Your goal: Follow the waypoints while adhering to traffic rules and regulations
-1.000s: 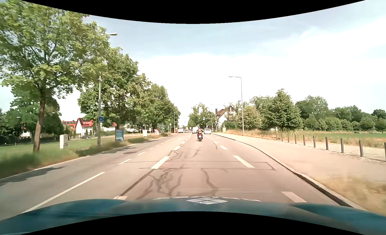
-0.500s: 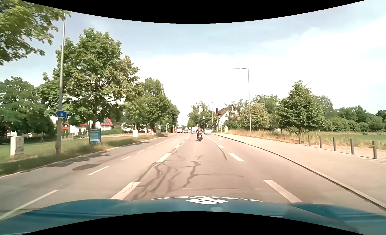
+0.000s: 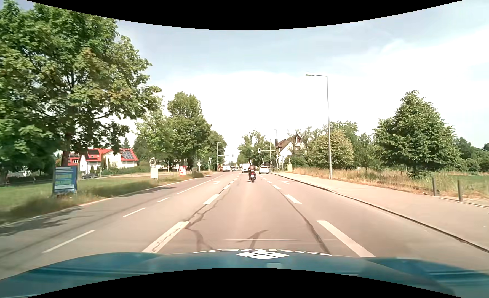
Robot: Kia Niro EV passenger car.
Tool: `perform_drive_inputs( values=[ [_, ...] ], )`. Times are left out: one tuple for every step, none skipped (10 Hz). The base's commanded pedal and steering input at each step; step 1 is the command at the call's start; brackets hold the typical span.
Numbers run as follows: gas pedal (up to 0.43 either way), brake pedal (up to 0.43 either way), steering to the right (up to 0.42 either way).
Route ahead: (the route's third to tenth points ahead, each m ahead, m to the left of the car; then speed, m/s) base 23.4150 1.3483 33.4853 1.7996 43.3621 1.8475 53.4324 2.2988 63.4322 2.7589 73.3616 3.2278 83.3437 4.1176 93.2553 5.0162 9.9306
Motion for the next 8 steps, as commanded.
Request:
perform_drive_inputs(
  values=[
    [0.000,0.000,-0.006],
    [0.000,0.000,-0.008],
    [0.000,0.000,-0.008],
    [0.000,0.000,-0.008],
    [0.000,0.000,-0.008],
    [0.000,0.000,-0.008],
    [0.000,0.000,-0.008],
    [0.000,0.000,-0.008]
  ],
)
